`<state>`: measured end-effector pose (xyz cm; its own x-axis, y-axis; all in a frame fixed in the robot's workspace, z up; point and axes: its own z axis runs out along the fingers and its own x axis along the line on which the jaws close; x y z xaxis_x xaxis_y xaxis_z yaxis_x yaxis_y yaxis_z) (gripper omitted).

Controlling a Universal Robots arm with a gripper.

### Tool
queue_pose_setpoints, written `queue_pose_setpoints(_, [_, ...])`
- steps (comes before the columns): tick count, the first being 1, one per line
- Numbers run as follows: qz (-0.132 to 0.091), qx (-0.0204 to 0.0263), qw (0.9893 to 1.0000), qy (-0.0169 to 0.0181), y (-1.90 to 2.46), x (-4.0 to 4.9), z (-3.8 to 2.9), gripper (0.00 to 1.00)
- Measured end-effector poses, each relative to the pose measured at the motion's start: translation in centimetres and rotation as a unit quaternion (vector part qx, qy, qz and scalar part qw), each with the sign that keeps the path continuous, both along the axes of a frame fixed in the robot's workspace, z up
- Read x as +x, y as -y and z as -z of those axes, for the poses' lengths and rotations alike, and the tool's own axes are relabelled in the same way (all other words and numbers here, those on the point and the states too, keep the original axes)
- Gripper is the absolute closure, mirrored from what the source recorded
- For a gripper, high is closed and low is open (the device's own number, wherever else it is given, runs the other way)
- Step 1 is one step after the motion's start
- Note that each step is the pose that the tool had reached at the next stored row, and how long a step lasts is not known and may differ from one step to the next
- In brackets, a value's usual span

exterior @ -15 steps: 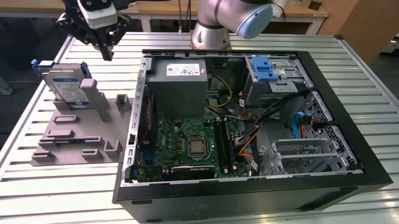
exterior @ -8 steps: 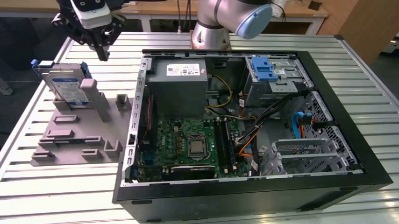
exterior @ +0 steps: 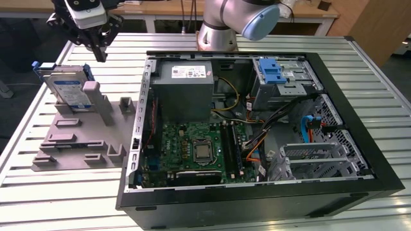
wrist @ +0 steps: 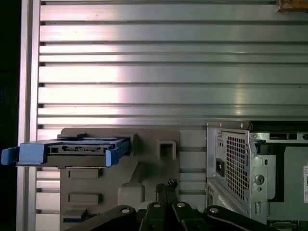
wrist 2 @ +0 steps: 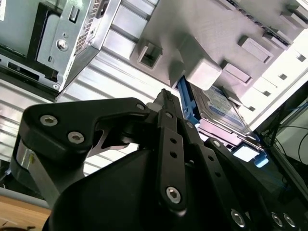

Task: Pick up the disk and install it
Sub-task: 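Reach for the disk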

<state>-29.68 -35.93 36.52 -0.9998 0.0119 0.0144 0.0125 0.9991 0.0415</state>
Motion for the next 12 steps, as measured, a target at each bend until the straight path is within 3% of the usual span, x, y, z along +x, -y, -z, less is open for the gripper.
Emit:
queue_pose_setpoints(6, [0.0, 0.0, 1.0, 0.0, 0.0, -0.06, 0.0, 0.89])
queue_pose_setpoints(12, [0.0, 0.0, 1.0, 0.0, -0.03, -0.73, 0.01, 0.89])
